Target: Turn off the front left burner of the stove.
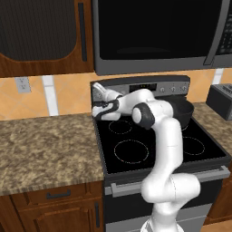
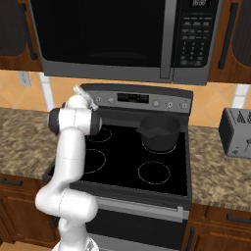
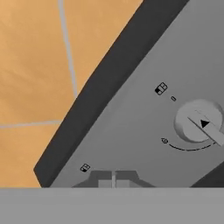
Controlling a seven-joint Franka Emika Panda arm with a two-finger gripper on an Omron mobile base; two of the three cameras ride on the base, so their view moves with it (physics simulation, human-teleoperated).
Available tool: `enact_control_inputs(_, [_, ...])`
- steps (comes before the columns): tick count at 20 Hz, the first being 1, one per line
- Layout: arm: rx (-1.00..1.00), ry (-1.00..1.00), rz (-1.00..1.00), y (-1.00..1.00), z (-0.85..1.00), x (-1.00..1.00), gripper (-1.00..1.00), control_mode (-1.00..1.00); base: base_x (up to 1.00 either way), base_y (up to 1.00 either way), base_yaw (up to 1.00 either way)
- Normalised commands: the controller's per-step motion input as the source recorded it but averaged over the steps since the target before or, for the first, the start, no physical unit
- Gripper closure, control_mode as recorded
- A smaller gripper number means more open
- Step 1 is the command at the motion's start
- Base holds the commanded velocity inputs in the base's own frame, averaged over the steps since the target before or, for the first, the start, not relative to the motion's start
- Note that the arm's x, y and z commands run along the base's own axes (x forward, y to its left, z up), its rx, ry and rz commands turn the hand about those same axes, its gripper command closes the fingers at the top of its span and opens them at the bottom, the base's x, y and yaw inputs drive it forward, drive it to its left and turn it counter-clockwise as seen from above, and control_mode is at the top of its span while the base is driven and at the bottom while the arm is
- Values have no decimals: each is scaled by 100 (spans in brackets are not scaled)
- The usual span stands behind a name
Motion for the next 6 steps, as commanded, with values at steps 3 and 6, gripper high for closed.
enact_control_inputs(3, [0,0,0,0,0,0,100,-100,0,0,0])
enact_control_inputs(6, [0,0,0,0,0,0,100,-100,0,0,0])
